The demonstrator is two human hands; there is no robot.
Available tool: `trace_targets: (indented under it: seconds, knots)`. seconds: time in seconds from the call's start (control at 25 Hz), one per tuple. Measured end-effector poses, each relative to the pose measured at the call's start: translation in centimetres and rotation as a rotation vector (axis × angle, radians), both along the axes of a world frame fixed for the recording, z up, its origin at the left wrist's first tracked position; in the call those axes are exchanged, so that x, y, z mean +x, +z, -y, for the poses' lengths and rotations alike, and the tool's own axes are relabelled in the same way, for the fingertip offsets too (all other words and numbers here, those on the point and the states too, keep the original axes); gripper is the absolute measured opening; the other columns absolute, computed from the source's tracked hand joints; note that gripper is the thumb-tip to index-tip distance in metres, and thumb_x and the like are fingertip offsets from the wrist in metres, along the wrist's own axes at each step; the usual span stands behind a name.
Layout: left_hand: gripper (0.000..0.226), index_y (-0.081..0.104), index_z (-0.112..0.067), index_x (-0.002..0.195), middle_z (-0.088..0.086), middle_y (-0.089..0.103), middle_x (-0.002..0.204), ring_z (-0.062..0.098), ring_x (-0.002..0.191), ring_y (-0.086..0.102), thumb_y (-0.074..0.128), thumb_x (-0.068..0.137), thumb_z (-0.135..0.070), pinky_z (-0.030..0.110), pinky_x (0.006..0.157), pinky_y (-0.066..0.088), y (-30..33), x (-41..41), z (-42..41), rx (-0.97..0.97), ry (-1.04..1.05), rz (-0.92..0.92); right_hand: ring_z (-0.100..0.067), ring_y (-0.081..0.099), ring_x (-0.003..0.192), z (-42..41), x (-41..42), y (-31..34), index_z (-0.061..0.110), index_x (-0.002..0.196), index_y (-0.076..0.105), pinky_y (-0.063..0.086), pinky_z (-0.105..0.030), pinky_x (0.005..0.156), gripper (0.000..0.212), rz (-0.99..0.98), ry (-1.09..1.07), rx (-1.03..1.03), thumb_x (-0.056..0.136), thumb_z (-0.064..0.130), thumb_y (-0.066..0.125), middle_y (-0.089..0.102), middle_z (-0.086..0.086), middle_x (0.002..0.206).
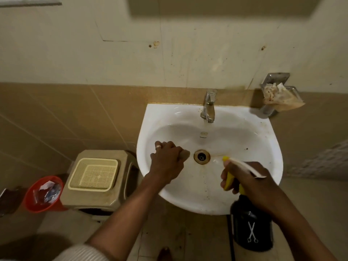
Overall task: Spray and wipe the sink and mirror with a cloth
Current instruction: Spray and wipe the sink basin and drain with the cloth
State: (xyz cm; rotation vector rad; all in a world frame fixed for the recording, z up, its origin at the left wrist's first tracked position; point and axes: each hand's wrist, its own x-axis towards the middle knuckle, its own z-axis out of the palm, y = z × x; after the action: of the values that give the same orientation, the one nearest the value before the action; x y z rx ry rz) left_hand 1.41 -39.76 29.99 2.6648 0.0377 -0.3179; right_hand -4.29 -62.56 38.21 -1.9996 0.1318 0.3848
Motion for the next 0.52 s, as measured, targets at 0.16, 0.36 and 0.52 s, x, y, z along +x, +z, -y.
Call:
trace_targets:
  seconds: [0.16, 0.36, 0.52]
  knots:
    - [0.034, 0.059, -0.024, 0.129, 0.003, 0.049, 0.132, 0.034, 0.129, 0.034, 0.048, 0.097, -0.026, 0.048, 0.099, 0.04, -4.0, 1.3, -0.7, 0.306, -0.129, -0.048, -0.018, 0.073, 0.057, -1.8, -1.3, -1.5, 0.009, 0.063, 0.075, 0.055, -0.028, 0.061, 0.048, -0.124, -0.049, -0.009, 0.097, 0.042, 0.062, 0.076, -0.008, 0.062]
    - [0.038, 0.046, -0.028, 0.138, 0.004, 0.04, 0.138, 0.035, 0.138, 0.024, 0.043, 0.1, -0.03, 0.048, 0.098, 0.035, -7.0, 3.6, 0.3, 0.33, -0.081, 0.005, -0.012, 0.075, 0.06, -0.7, -2.7, -3.0, 0.009, 0.069, 0.076, 0.061, -0.03, 0.07, 0.044, -0.257, -0.149, 0.014, 0.094, 0.044, 0.067, 0.076, -0.006, 0.063]
    - [0.052, 0.034, -0.027, 0.144, 0.006, 0.037, 0.138, 0.036, 0.133, 0.028, 0.05, 0.095, -0.031, 0.048, 0.094, 0.038, -8.8, 4.9, 2.1, 0.302, -0.218, -0.079, -0.014, 0.075, 0.105, 0.2, -4.7, -3.1, 0.005, 0.11, 0.08, 0.05, -0.011, 0.086, 0.035, -0.516, -0.152, -0.088, 0.095, 0.033, 0.067, 0.079, -0.021, 0.112]
